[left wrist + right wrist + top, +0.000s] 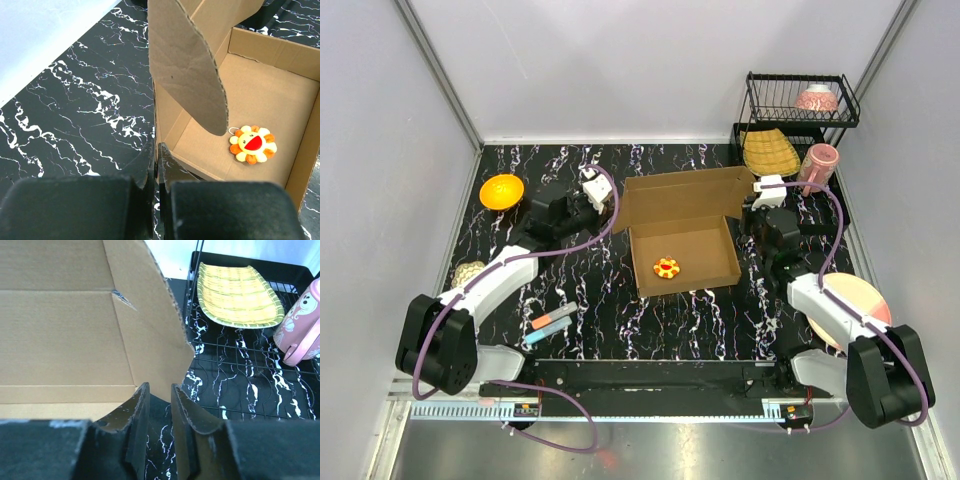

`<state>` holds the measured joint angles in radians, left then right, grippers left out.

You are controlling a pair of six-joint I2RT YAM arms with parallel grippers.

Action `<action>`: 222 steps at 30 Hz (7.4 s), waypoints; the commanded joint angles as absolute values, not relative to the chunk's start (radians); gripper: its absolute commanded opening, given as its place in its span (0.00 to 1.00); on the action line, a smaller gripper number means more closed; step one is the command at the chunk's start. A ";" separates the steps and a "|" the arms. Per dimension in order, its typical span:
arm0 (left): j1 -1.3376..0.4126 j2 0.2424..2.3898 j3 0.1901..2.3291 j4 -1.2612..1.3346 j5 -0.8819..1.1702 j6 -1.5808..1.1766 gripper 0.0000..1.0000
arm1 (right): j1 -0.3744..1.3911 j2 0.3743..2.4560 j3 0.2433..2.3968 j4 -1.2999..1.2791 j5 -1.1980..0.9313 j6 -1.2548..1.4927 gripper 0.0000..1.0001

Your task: Fold the paper box

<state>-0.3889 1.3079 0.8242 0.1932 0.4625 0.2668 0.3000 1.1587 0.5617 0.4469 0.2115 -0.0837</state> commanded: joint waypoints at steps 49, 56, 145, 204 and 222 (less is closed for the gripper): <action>-0.319 1.503 1.126 -0.051 0.431 0.347 0.00 | 0.295 1.261 0.725 0.502 0.017 -0.020 0.33; -0.328 1.459 1.103 -0.025 0.417 0.290 0.00 | 0.295 1.233 0.776 0.382 0.012 0.037 0.23; -0.647 1.351 0.919 -0.003 -0.031 -0.615 0.00 | 0.426 0.999 0.552 -0.089 0.138 0.540 0.00; -0.762 0.924 0.670 -0.696 -0.413 -0.618 0.56 | 0.428 1.005 0.555 0.101 -0.126 0.558 0.51; -0.765 1.044 0.684 -0.041 -0.143 -0.755 0.57 | 0.426 1.032 0.446 -0.023 -0.146 0.609 0.43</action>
